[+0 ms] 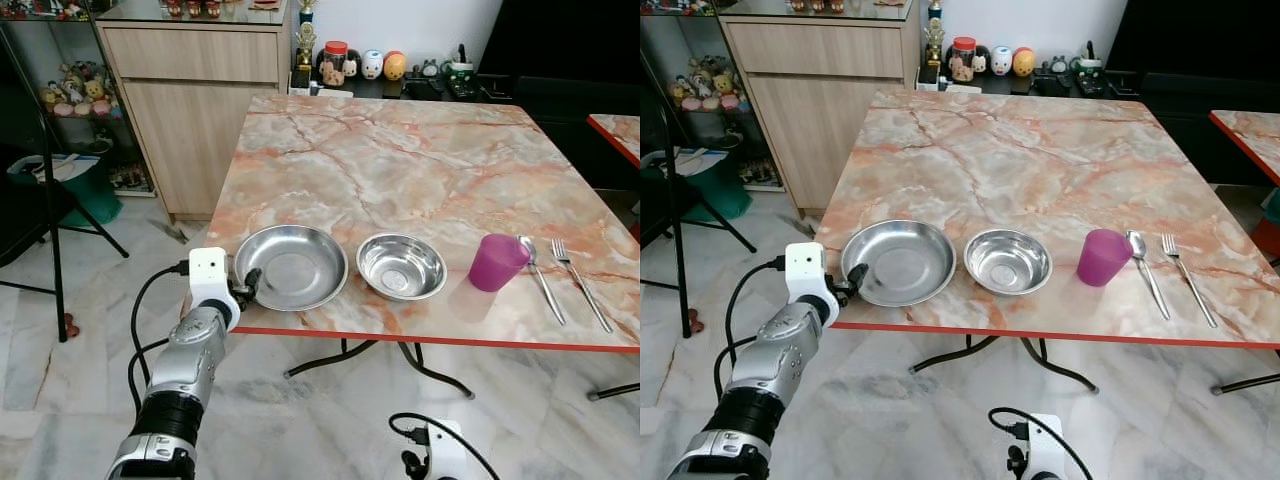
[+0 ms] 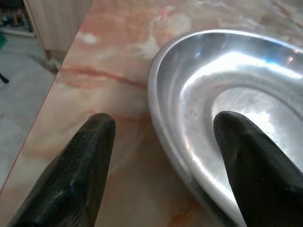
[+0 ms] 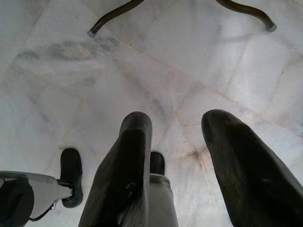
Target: Setting the table
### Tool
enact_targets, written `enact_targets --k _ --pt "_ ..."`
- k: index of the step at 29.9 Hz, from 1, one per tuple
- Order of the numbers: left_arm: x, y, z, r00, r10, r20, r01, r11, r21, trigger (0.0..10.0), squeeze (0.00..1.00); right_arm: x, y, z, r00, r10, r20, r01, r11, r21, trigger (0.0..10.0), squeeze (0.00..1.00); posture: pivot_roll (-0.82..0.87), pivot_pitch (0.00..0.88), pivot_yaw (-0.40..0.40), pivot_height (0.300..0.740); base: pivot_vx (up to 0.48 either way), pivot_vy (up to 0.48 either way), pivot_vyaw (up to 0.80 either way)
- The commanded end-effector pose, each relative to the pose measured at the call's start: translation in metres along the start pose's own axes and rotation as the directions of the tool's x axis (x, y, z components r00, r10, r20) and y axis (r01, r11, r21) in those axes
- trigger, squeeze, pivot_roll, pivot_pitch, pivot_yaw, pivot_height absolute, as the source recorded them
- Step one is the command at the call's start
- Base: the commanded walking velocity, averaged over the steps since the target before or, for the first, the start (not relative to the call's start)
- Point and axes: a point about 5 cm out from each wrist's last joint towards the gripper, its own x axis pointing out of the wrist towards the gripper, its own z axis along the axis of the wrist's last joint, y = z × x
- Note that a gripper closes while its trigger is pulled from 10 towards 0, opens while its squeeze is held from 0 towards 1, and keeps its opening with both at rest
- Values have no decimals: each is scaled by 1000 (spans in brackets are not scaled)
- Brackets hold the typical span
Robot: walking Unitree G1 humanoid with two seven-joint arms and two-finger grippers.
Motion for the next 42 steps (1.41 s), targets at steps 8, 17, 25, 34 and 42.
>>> enact_targets --k 8,17,25,34,42 --pt "3 -9 -7 998 -17 -63 18 1000 14 4431 0 0 -1 1 1000 0 -3 0 1000 -1 10000 0 153 0 -50 740 0 0 0" --pt "3 -11 -10 996 -21 -84 23 999 26 0 0 0 0 1 1000 4 -7 -4 1000 -13 10000 0 152 0 -50 740 0 0 0" --pt "3 -10 -9 997 -12 -81 15 999 31 0 0 0 0 1 1000 5 -9 -5 1000 -15 10000 0 153 0 -51 740 0 0 0" --pt "3 -5 -6 997 12 -79 -7 998 59 0 0 0 -1 1 1000 2 -11 -3 1000 -16 10000 0 156 0 -54 740 0 0 0" --pt "2 -5 -7 997 14 -82 -8 997 74 0 0 1 -1 1 1000 2 -13 -3 1000 -23 10000 0 153 0 -57 740 0 0 0"
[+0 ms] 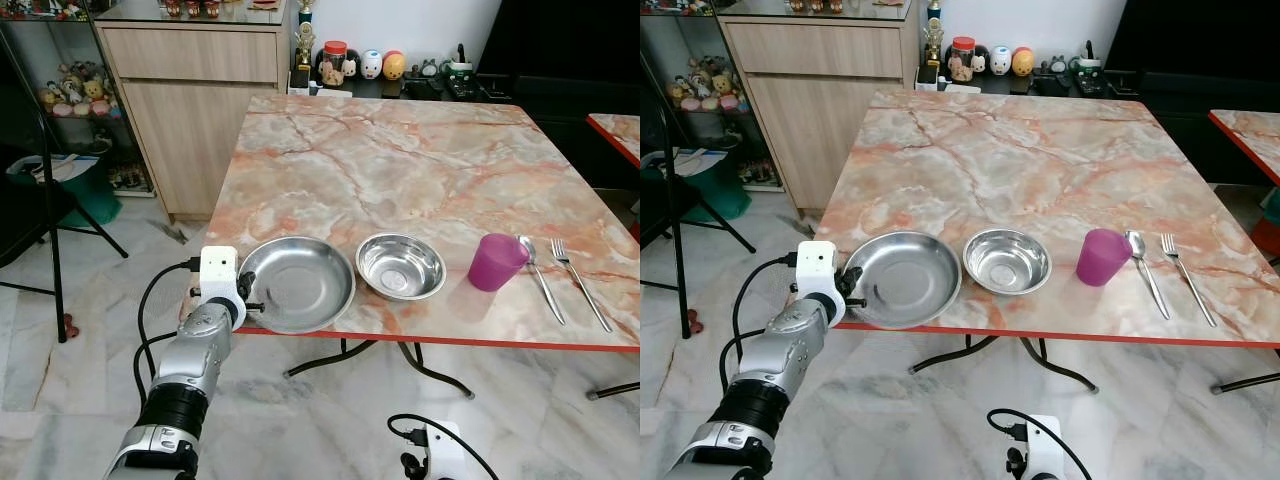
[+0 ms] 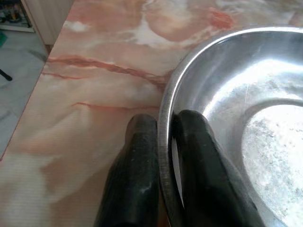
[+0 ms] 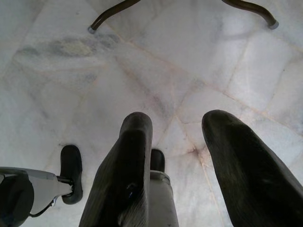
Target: Setting the table
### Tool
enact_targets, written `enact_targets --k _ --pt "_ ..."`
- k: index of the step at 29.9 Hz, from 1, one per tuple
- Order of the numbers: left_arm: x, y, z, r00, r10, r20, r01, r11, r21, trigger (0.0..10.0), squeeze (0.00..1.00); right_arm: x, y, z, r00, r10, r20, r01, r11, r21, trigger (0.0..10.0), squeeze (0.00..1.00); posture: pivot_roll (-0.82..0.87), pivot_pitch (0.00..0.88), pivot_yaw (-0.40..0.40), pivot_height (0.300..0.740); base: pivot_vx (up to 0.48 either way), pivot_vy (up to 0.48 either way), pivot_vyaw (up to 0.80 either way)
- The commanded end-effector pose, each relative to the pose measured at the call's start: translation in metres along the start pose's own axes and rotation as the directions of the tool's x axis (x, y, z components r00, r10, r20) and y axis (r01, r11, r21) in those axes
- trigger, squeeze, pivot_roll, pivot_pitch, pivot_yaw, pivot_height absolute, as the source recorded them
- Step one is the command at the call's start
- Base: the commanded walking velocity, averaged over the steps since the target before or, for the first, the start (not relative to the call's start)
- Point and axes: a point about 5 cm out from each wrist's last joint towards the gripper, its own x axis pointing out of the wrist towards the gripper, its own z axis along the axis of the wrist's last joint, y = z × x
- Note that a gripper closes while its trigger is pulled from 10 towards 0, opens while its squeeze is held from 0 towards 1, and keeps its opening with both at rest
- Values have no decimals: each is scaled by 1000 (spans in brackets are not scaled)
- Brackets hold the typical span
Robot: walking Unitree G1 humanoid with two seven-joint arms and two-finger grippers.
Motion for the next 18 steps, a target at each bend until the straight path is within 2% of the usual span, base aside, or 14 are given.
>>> enact_targets --k 1,9,10,11,12,13,14,15,16,17,18 --pt "1 -1 -2 1000 7 -26 -6 1000 24 0 0 0 -2 2 1000 -4 1 4 1000 -11 10000 0 154 0 -58 740 0 0 0" --pt "-2 2 -4 1000 20 -16 -19 999 28 0 0 0 -3 2 1000 -5 0 5 1000 -14 10000 0 157 0 -65 740 0 0 0" --pt "-3 2 -4 1000 17 -6 -17 1000 6 0 0 0 -3 2 1000 -5 -1 5 1000 -14 10000 0 157 0 -67 740 0 0 0" --pt "-4 1 -2 999 -2 34 4 997 -74 0 0 0 -4 2 1000 -5 0 5 1000 -15 10000 0 158 0 -68 740 0 0 0" --pt "-4 0 0 998 -10 58 17 993 -118 0 0 0 -4 2 1000 -5 0 5 1000 -15 10000 0 158 0 -68 740 0 0 0" --pt "-6 -1 4 993 -28 118 52 976 -211 0 0 0 -4 2 1000 -5 0 5 1000 -16 10000 0 158 0 -69 740 0 0 0" --pt "-7 -1 5 990 -27 140 63 965 -254 0 0 0 -4 2 1000 -5 0 5 1000 -16 10000 0 158 0 -69 740 0 0 0" --pt "-10 0 10 982 -20 188 90 924 -372 4588 0 0 -4 2 1000 -5 0 5 1000 -15 10000 0 151 0 -72 740 0 0 0" --pt "-10 0 10 982 -20 188 90 924 -372 4588 0 0 -4 2 1000 -5 0 5 1000 -15 10000 0 151 0 -72 740 0 0 0" --pt "-13 2 14 971 -4 240 126 860 -495 10000 0 0 -5 2 1000 -7 0 7 1000 -14 10000 0 155 0 -75 740 0 0 0" --pt "-14 3 14 968 2 252 135 840 -526 10000 0 0 -5 2 1000 -7 0 7 1000 -15 10000 0 156 0 -78 740 0 0 0"
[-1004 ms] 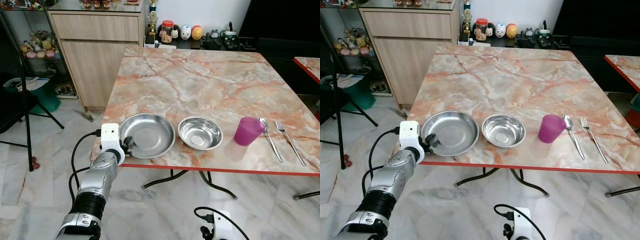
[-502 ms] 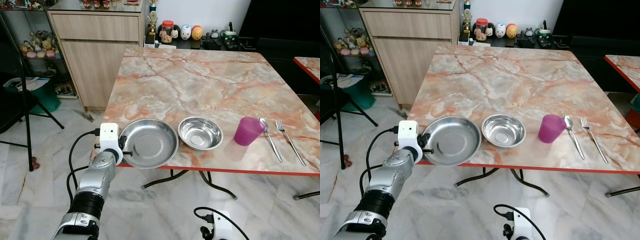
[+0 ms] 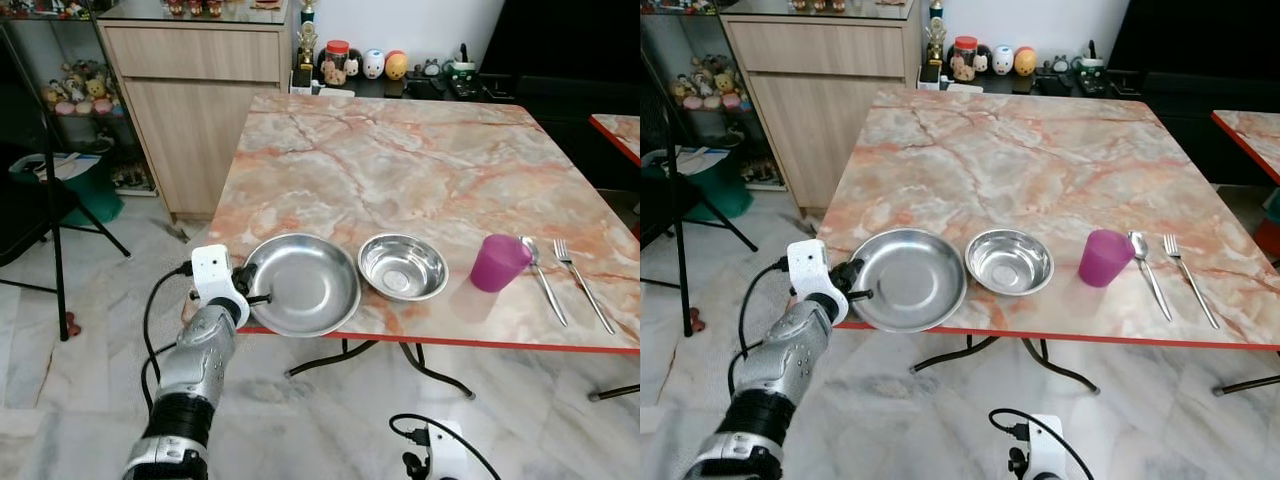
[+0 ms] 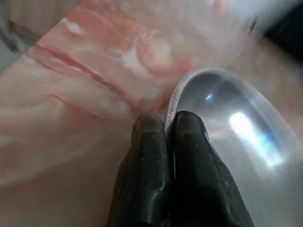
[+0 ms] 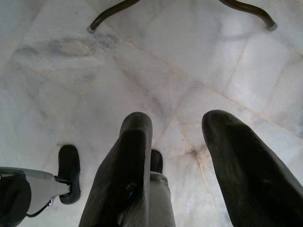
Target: Setting the table
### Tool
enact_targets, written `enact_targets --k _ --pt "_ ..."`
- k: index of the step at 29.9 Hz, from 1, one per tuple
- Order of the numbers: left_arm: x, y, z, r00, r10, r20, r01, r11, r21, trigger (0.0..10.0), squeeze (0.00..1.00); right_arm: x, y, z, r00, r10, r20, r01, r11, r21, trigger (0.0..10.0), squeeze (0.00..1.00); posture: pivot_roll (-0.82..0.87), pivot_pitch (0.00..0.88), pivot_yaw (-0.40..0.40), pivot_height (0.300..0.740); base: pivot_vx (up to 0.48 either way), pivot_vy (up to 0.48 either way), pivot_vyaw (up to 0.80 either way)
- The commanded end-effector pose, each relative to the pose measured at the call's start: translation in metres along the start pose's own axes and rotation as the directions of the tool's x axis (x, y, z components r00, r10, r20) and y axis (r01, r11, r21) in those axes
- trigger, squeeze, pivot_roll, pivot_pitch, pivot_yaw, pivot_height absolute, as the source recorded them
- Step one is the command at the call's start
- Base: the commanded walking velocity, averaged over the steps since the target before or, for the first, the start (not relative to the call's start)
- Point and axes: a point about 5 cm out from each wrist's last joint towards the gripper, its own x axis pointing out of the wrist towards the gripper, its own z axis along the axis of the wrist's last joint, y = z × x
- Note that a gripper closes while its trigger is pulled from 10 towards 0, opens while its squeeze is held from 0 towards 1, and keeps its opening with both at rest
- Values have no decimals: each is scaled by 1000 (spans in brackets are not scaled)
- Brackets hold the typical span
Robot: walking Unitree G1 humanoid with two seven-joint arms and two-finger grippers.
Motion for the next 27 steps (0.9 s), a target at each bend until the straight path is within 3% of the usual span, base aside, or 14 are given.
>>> enact_targets --k 1,5,15,17,20,27 --pt "-2 0 11 998 -14 69 20 996 -85 10000 0 0 -3 1 1000 -4 -2 4 1000 -11 10000 0 156 0 -78 740 0 0 0" --pt "-4 6 14 993 12 117 14 976 -218 10000 0 0 -4 1 1000 -5 -4 5 1000 -10 10000 0 153 0 -84 740 0 0 0" --pt "-4 7 31 972 55 227 36 923 -382 10000 0 0 -5 1 1000 -9 -3 9 1000 -10 10000 0 149 0 -91 740 0 0 0" --pt "-6 -9 48 946 -27 322 143 928 -343 10000 0 0 -6 1 1000 -12 1 12 1000 -1 10000 0 149 0 -94 740 0 0 0" --pt "-9 -26 63 914 -101 392 233 923 -306 10000 0 -1 -6 1 1000 -14 5 14 1000 8 10000 0 145 0 -92 740 0 0 0" --pt "-14 -43 82 871 -177 457 307 924 -226 10000 0 -1 -6 1 1000 -19 13 19 1000 25 10000 0 146 0 -95 740 0 -34 0"
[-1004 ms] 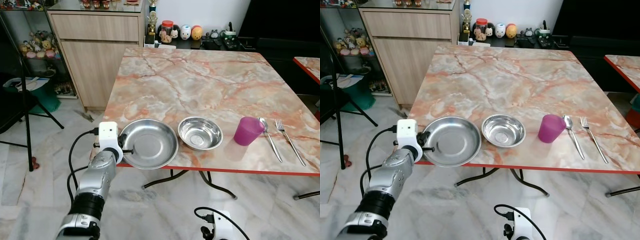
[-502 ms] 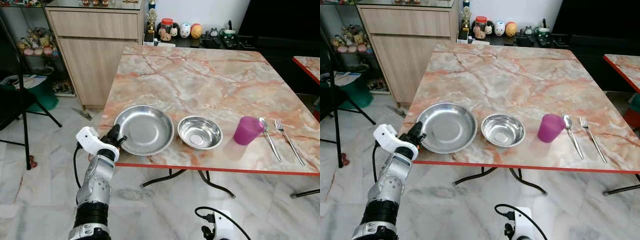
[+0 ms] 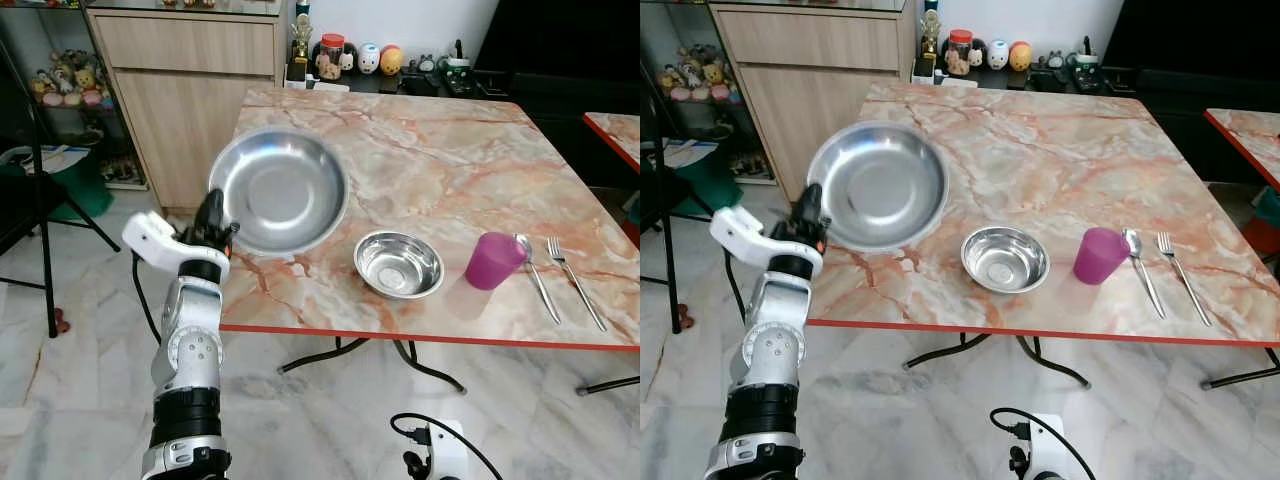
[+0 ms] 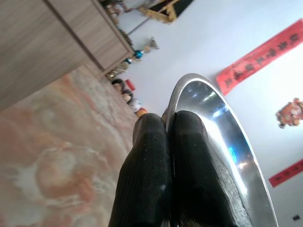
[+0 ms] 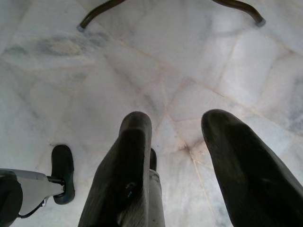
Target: Setting the table
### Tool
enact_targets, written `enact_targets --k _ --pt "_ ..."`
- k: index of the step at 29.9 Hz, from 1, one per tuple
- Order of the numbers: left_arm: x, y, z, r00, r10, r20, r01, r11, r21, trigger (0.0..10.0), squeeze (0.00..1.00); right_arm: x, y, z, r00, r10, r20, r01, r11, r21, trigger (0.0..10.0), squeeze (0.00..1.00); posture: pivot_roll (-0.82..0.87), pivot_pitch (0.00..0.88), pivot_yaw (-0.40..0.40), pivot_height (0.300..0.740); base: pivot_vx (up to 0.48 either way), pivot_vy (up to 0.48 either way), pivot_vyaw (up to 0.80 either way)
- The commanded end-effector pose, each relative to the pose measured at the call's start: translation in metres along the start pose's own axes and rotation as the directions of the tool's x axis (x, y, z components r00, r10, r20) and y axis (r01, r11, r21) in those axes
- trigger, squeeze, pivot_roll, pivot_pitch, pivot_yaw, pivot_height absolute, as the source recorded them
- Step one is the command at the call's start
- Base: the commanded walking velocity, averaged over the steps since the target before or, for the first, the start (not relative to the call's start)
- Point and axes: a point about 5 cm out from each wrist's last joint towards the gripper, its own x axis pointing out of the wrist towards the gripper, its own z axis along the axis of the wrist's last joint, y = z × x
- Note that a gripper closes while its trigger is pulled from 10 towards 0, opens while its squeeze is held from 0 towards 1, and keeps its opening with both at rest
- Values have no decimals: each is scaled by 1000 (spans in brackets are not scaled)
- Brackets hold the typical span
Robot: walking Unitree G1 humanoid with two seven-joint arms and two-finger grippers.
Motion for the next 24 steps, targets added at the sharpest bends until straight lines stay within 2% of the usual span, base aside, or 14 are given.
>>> enact_targets --k 1,7,24 --pt "3 -13 5 998 -62 20 61 998 31 10000 0 -1 -4 0 1000 -16 10 16 1000 21 10000 0 145 0 -95 740 0 -274 0" --pt "1 -15 7 998 -64 21 62 996 62 10000 0 -1 -4 1 1000 -16 19 15 999 31 10000 0 144 0 -93 740 0 -408 0" --pt "3 -18 5 998 -63 14 61 995 79 10000 0 -1 -4 1 1000 -17 18 17 999 32 10000 0 143 0 -92 740 0 -467 0"
